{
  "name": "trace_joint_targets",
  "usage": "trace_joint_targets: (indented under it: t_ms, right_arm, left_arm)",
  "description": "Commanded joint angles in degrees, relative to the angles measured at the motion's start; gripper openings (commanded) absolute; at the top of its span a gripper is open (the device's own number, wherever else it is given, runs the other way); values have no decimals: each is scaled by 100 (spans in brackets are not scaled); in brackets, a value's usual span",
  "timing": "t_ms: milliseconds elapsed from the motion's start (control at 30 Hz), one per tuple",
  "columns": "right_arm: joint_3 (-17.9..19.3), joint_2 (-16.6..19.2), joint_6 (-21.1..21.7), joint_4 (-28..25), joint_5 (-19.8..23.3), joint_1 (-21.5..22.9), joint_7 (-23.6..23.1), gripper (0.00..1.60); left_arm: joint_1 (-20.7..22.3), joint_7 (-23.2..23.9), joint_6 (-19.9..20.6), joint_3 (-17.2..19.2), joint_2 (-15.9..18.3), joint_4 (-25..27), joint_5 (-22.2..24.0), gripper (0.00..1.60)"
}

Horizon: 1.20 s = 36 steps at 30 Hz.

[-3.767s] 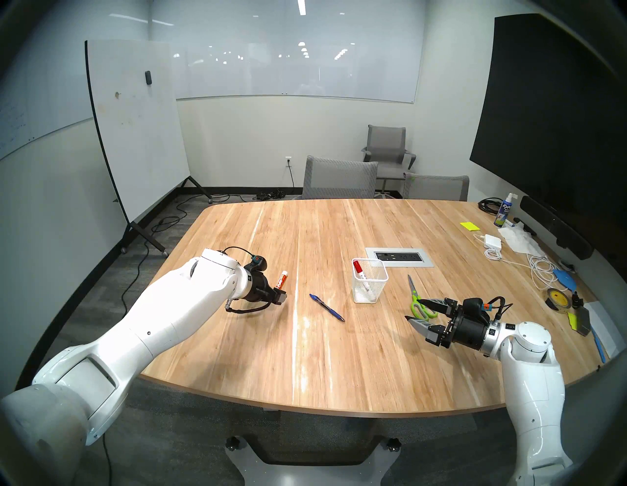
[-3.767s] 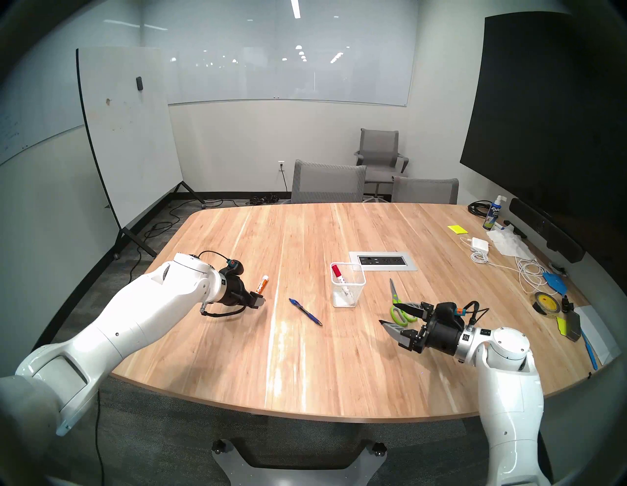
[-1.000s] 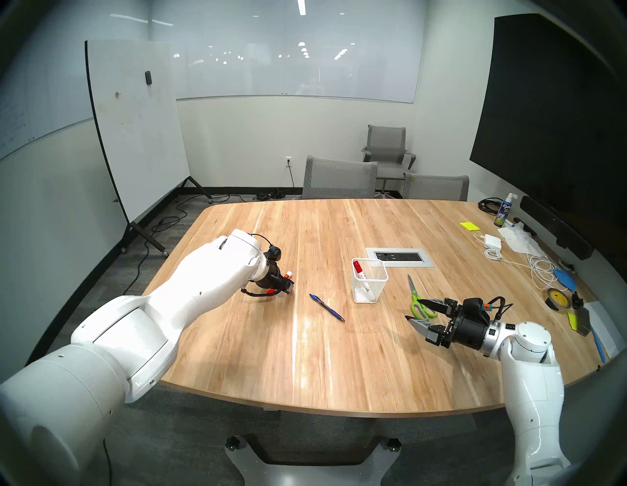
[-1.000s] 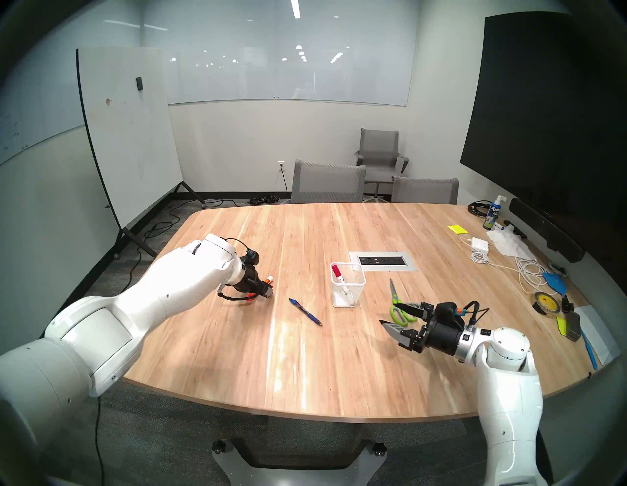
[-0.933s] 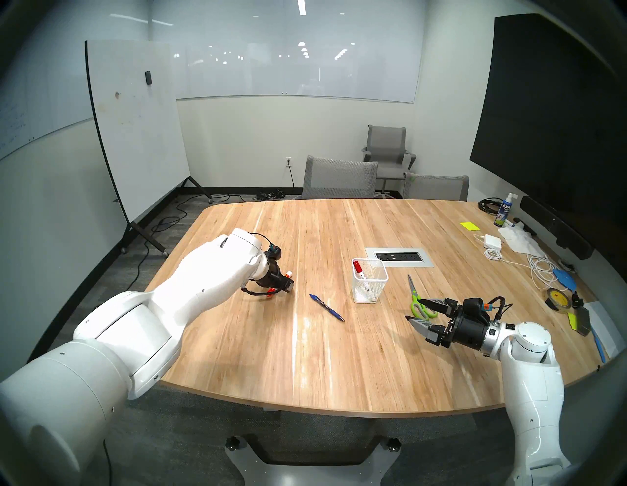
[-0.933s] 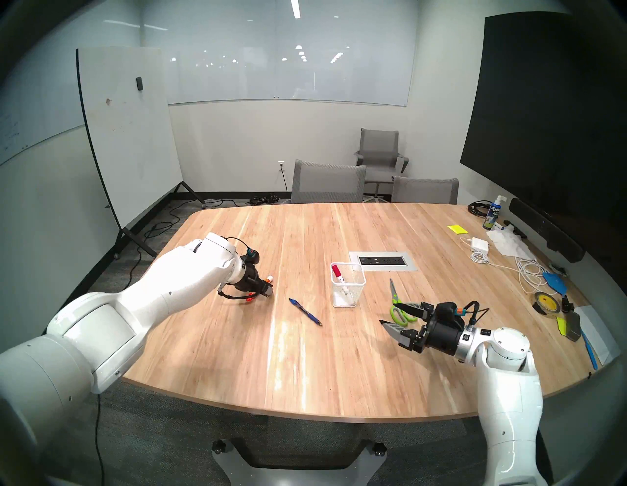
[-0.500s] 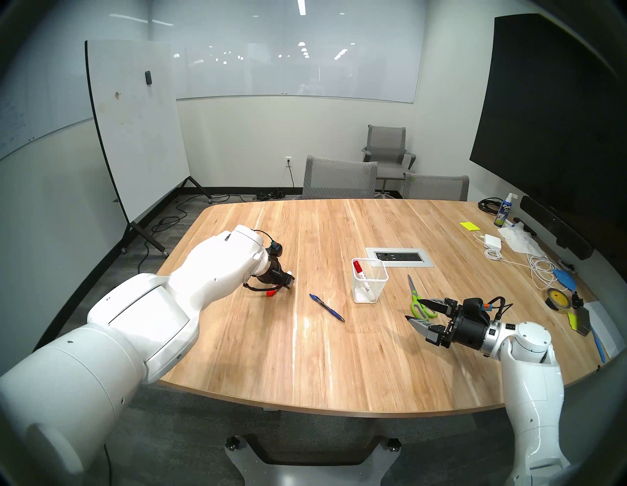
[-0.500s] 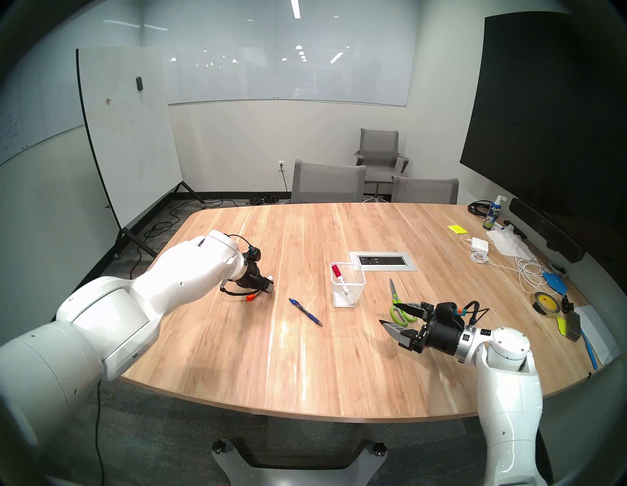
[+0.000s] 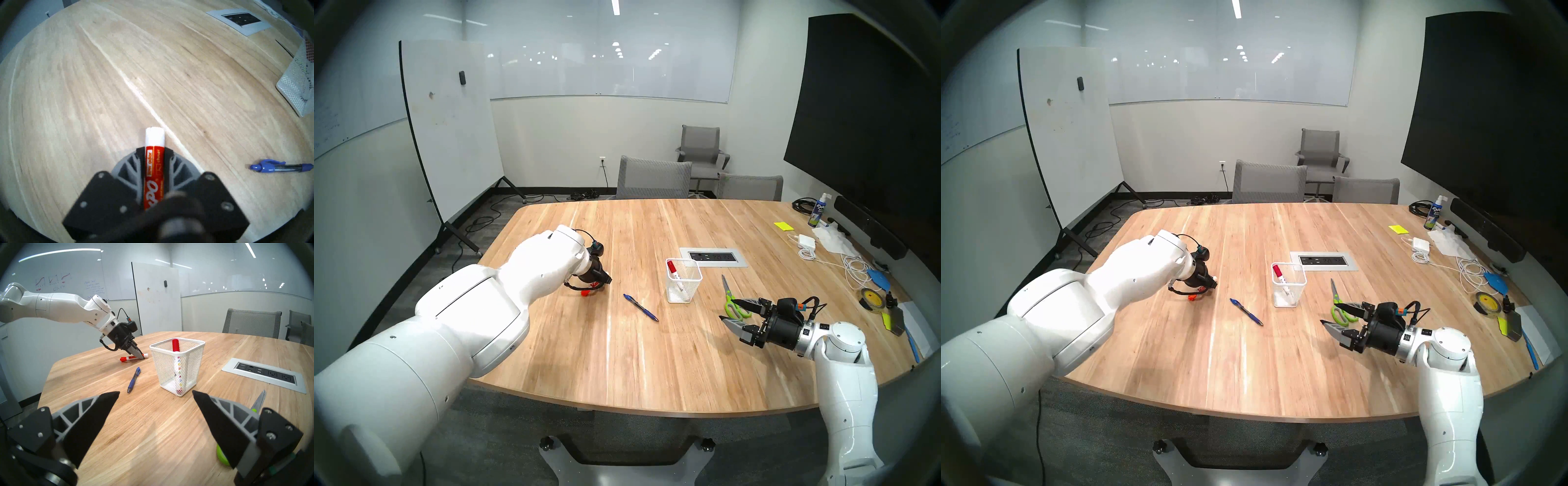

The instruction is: Place the pen, the marker, and the scissors into the pen holder

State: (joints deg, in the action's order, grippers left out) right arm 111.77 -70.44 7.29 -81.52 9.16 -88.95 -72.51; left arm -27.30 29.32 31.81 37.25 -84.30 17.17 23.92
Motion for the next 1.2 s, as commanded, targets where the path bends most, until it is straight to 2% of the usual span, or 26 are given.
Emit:
trace_joint_targets:
  t_ms: [0,100,167,367,567,767,833,867,1167]
  right_arm:
    - [1,-14,3,-78,25,69,8,160]
    - [3,-17,3,-78,21,70,5,160]
    - [7,-19,2,-75,16,72,0,160]
    - [12,-22,-4,-63,1,77,-14,160]
    - [16,-24,-5,-56,-11,79,-24,160]
    - [23,-27,-7,-48,-26,84,-38,160]
    - [24,-28,-7,-47,-28,84,-40,160]
    - [26,-29,-7,-44,-33,86,-45,160]
    - [34,-35,-8,-35,-49,93,-61,160]
  left_arm:
    - [-253,155,139,-66,-159,70,9,0]
    - [-282,197,153,-33,-86,246,31,0]
    - [-289,305,167,37,60,599,89,0]
    - [-205,460,153,73,243,1210,125,0]
    - [-163,525,147,97,361,1570,127,0]
    - [-210,616,193,175,619,2149,171,0]
    - [-209,636,190,181,629,2174,179,0]
    - [-255,686,199,197,697,2398,202,0]
    - [-421,932,129,208,767,3132,306,0]
